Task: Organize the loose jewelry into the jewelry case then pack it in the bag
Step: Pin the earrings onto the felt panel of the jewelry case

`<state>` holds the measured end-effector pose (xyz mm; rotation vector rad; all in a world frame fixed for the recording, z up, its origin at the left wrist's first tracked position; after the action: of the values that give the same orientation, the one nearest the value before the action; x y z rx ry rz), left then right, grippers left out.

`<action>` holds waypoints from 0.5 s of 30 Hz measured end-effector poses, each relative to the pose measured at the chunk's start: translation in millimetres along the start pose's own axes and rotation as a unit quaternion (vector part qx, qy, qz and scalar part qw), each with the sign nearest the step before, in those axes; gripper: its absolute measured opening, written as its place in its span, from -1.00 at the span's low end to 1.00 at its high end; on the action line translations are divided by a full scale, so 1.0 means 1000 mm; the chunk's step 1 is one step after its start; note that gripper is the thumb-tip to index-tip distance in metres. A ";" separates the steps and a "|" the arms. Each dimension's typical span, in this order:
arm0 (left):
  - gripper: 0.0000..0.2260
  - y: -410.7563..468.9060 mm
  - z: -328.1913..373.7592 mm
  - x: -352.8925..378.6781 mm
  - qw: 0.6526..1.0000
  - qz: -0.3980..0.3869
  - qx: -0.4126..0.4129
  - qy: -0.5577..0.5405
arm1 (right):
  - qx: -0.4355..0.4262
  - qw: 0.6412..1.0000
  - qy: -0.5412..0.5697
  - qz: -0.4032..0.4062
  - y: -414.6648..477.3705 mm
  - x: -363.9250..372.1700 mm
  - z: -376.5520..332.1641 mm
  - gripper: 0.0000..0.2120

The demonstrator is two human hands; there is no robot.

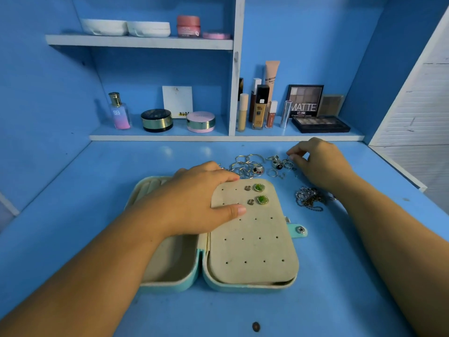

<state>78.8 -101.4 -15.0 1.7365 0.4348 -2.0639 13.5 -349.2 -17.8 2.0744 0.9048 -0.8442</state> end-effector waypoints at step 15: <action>-0.32 0.000 0.002 0.000 1.000 -0.009 -0.007 -0.003 | 0.035 0.999 0.011 0.002 0.000 0.001 0.005 -0.88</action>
<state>77.2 -102.2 -14.8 1.7225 0.4639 -2.0732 12.9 -352.6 -20.9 2.1493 0.8936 -0.8641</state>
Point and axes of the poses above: each hand's wrist, its own y-axis towards the middle knuckle, its own x-axis out of the palm, z = x × y, the point moved 7 cm from there along y, towards the middle knuckle, and after that the axes turned 10 degrees about y, right-handed, at the moved point
